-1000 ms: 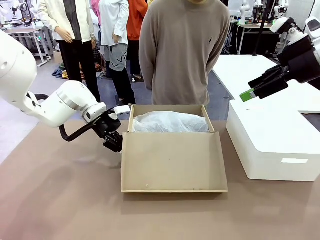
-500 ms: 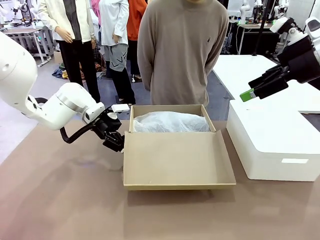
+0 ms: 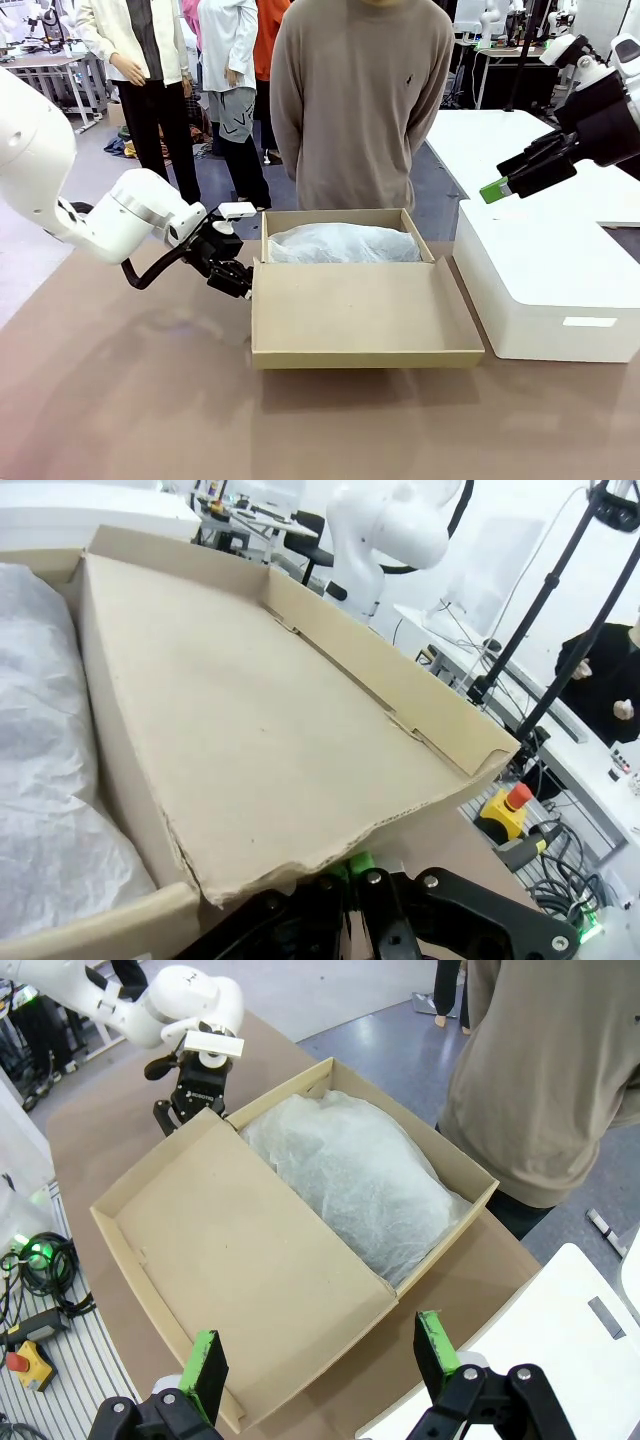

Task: Pack the shoes into the box.
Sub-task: Close the Shoes Box.

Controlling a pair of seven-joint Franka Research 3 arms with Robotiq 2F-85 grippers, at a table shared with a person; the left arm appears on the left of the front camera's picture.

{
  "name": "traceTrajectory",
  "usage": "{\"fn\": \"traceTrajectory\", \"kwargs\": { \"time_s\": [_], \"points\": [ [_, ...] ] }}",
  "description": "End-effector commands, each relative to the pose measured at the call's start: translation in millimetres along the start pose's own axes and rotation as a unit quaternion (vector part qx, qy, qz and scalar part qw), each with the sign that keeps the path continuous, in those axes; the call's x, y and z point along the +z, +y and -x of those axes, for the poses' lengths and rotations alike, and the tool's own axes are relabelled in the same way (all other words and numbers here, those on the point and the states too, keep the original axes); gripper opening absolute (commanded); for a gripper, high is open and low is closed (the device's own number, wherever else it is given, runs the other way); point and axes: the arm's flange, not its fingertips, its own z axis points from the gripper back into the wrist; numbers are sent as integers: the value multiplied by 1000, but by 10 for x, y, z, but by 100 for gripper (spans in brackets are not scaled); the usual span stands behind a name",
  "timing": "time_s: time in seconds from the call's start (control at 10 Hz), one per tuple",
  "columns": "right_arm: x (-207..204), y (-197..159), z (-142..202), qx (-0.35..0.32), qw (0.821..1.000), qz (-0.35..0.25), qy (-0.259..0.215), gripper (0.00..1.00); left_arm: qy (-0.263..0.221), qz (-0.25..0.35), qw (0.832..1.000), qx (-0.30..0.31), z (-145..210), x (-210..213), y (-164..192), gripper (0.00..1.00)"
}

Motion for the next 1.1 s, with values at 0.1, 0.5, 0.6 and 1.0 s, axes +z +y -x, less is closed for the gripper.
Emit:
{"fn": "traceTrajectory", "kwargs": {
  "time_s": [0.1,0.5,0.6,1.0],
  "points": [
    [-4,-11,1,-1,1000,0,-2,100,-55,10,998,-15,-80,17,-58,0],
    [-4,-11,1,-1,1000,0,-2,100,-102,8,995,-11,-150,61,-159,0],
    [-4,-11,1,-1,1000,0,-2,100,-107,-10,994,-10,-174,86,-190,0],
    [-4,-11,1,-1,1000,0,-2,100,-126,-77,989,-31,-347,152,-385,0]
  ]
}}
